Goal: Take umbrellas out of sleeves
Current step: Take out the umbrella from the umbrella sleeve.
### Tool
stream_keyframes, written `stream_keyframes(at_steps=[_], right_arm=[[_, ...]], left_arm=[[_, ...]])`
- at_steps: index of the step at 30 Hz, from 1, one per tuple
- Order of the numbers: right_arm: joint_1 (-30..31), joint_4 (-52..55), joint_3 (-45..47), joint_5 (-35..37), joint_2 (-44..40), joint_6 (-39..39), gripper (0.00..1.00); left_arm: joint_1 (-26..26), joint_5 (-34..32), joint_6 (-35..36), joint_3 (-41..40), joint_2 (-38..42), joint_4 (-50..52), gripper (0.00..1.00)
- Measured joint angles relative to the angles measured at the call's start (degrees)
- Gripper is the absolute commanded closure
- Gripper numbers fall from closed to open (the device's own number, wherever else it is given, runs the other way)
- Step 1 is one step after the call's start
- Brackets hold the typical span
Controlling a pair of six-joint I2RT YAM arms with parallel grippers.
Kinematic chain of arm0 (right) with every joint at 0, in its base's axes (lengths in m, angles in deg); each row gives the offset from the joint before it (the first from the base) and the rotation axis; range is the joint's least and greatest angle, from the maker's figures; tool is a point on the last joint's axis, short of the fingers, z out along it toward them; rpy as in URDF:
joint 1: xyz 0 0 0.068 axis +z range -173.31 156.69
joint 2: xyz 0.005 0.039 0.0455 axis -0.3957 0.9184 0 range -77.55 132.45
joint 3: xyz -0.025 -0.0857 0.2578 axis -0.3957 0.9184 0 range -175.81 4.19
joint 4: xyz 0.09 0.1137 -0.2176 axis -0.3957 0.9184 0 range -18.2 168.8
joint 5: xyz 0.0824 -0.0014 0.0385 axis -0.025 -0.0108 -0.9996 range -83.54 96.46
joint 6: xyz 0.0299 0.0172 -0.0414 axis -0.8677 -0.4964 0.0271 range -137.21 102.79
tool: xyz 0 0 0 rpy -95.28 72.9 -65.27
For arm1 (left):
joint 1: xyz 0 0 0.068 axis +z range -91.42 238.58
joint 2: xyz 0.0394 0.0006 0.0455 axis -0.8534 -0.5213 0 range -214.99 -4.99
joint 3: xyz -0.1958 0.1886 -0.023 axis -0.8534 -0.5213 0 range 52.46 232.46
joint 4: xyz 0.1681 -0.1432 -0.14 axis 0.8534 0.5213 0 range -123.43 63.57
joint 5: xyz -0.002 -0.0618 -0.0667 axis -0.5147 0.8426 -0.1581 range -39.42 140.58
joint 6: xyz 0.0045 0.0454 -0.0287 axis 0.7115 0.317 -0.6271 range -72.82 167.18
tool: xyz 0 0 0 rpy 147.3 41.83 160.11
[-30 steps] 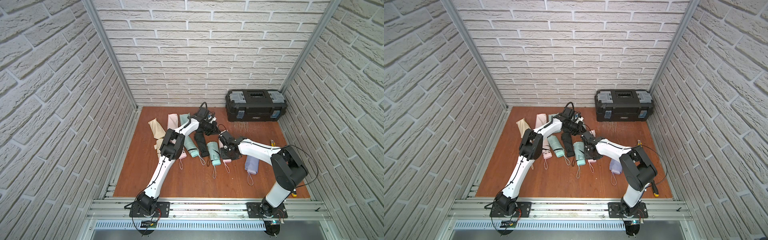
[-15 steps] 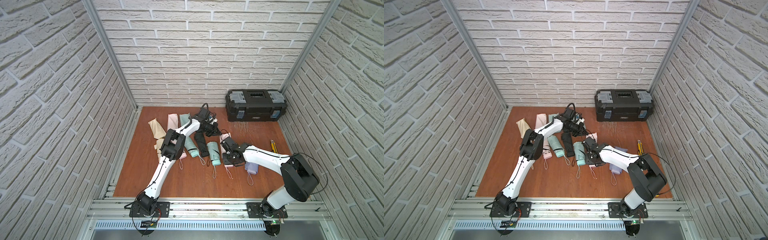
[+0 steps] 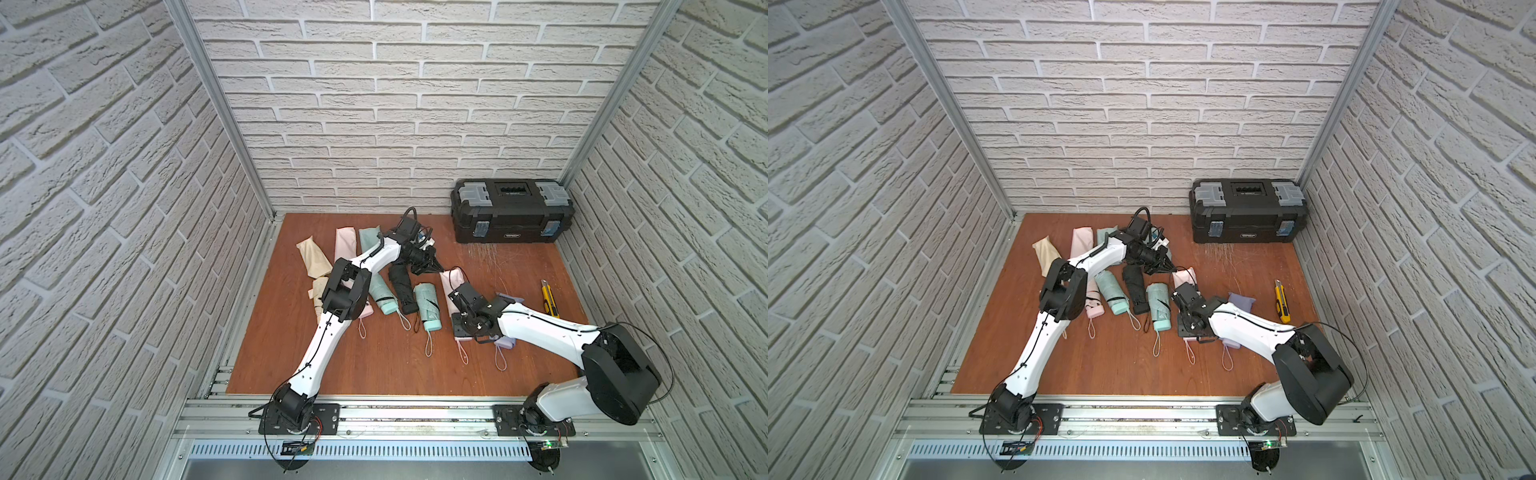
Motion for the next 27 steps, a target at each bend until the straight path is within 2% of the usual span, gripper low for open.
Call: stream_keyframes(at_steps=[22, 27], right_arm=[[0.20, -1.25, 3.15, -1.09, -3.04, -0.98, 0.67], [0.22, -3.21, 4.90, -2.08, -4.79, -1.70, 0.66]], left_arm=[[0.24, 0.11, -0.07, 0.44, -0.02, -0.42, 1.00], [0.50, 0.11, -0.13, 5.22, -0.42, 0.61, 1.00]])
